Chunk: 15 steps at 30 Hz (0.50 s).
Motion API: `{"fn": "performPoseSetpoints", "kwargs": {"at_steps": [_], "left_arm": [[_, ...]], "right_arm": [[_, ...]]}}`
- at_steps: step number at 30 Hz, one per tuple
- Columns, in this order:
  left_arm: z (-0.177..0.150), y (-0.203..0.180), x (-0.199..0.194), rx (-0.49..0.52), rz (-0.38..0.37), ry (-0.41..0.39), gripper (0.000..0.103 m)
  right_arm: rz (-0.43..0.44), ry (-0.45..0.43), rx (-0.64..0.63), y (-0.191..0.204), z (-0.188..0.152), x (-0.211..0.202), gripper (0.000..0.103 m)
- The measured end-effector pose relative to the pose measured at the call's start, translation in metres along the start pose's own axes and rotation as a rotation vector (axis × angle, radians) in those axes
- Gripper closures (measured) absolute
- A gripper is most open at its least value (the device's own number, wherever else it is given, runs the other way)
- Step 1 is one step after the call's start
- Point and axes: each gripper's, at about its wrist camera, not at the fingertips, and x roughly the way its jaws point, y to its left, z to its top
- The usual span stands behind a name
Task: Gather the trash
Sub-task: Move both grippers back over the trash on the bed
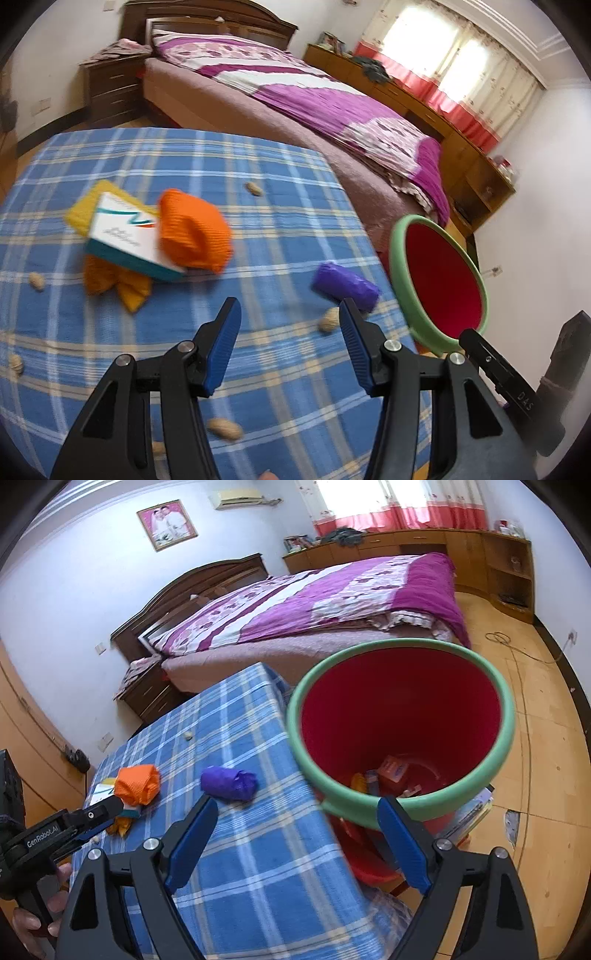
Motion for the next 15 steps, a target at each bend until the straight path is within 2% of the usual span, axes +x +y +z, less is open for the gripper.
{"fn": "performPoseSetpoints", "kwargs": {"at_steps": [9,15], "left_arm": [[-0.002,0.052,-0.018,-0.073,0.072,-0.047,0.048],[-0.004,0.087,-0.022,-0.102,0.153,-0.06,0.048]], "right_arm": [[0.023,0.025,-0.041,0.03,-0.011,0.009,0.01],[0.032,0.047,-0.055,0.043,-0.017,0.018,0.01]]}}
